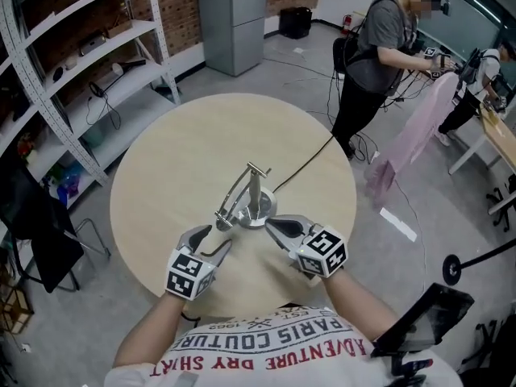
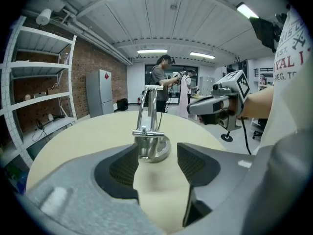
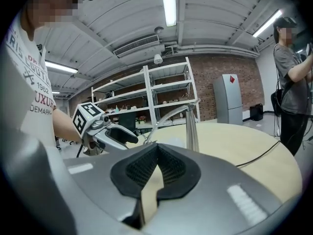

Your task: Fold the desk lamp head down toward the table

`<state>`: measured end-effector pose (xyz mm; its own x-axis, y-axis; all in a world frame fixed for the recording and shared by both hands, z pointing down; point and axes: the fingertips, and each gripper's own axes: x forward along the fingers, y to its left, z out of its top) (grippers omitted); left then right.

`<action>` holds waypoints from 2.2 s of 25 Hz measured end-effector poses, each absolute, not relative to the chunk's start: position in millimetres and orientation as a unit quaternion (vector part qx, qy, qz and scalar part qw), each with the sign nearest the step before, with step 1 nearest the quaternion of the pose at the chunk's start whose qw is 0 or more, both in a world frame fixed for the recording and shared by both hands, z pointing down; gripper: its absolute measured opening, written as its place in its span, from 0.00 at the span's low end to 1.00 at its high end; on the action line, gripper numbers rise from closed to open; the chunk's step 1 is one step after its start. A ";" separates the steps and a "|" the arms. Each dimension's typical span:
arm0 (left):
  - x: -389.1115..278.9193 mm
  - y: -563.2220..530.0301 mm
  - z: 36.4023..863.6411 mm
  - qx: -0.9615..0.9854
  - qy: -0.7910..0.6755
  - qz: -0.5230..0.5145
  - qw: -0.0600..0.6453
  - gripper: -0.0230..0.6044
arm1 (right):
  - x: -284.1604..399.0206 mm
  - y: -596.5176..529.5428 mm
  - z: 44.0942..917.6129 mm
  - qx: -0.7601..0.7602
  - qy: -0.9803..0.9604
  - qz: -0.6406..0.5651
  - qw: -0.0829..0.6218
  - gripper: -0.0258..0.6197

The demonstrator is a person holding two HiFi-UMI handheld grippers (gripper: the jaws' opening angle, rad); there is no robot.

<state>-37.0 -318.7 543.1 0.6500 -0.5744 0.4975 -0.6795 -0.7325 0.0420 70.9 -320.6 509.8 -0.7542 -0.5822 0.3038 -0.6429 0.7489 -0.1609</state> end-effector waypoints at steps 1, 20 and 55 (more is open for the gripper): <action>-34.3 -311.6 534.8 0.905 -0.344 0.223 0.112 0.42 | 68.4 -313.7 504.7 0.328 -0.929 0.125 0.117 0.04; 0.6 -169.3 426.3 0.945 -0.288 0.127 0.094 0.04 | 50.9 -176.1 439.9 0.292 -0.948 0.108 0.068 0.04; 43.0 26.8 406.9 0.944 -0.301 0.097 0.098 0.04 | 92.8 39.1 402.4 0.288 -0.953 0.090 0.035 0.04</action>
<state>43.0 26.8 406.9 0.7998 -0.5492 0.2422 -0.5872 -0.7996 0.1258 92.8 39.1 402.4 -0.8316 -0.5425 0.1193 -0.5552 0.8177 -0.1519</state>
